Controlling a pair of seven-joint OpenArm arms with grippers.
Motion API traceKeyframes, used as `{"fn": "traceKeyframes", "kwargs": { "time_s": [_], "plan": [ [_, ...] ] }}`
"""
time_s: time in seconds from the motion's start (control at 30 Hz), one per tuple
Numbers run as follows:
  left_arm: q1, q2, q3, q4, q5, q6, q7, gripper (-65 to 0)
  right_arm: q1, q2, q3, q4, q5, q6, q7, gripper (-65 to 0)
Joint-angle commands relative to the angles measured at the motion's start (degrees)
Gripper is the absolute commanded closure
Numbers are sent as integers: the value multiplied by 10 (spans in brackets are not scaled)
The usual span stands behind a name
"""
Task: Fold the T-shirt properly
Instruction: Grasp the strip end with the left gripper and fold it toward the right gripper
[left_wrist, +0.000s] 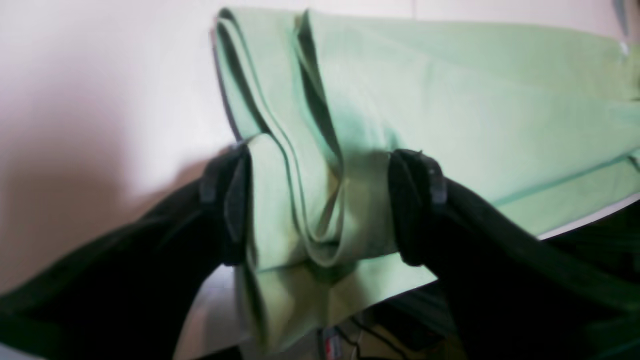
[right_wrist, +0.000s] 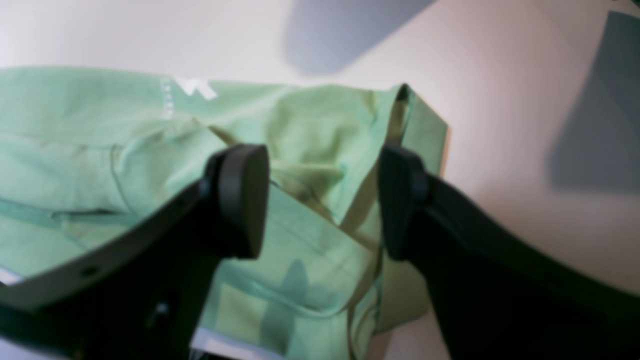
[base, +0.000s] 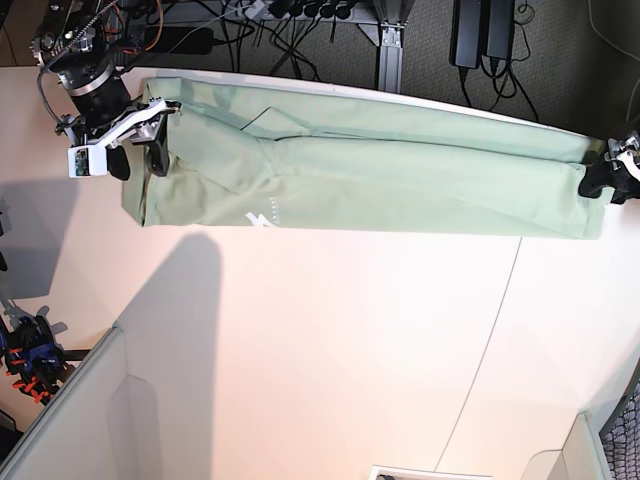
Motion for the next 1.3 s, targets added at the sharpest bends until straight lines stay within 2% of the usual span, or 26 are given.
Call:
{"fn": "traceKeyframes", "kwargs": {
  "time_s": [0.0, 0.07, 0.13, 0.2, 0.3, 0.33, 0.57, 0.77, 0.9, 1.07, 1.17, 1.27],
  "plan": [
    [1, -2, 2, 3, 12, -7, 22, -444, 3, 8, 5, 9, 7, -2, 13, -347],
    [1, 5, 2, 3, 12, -20, 22, -443, 3, 8, 5, 9, 7, -2, 13, -347],
    [2, 9, 2, 3, 0, -35, 23, -396, 3, 8, 5, 9, 7, -2, 13, -347],
    [3, 10, 2, 3, -26, -35, 10, -269, 3, 8, 5, 9, 7, -2, 13, -347],
    [0, 10, 2, 3, -15, -35, -29, -18, 3, 8, 5, 9, 7, -2, 15, -347],
    [-3, 10, 2, 3, 0, -35, -40, 0, 3, 8, 5, 9, 7, -2, 15, -347],
    [-63, 18, 2, 3, 52, -35, -64, 0, 3, 8, 5, 9, 6, -2, 15, -347],
    [-146, 28, 2, -17, 128, -35, -106, 0, 5, 8, 5, 9, 4, -2, 17, -347],
    [-229, 31, 33, -105, 163, -35, -135, 0, 6, 8, 5, 9, 3, -2, 24, -347],
    [-352, 31, 109, -238, 254, -35, -214, 0, 6, 8, 12, 9, 0, -2, 24, -347],
    [-420, 30, 136, -301, 296, -35, -221, 0, 6, 8, 22, 9, 0, -2, 24, -347],
    [-461, 25, 139, -334, 306, -35, -219, 0, 6, 8, 28, 9, 1, -2, 24, -347]
  ]
}}
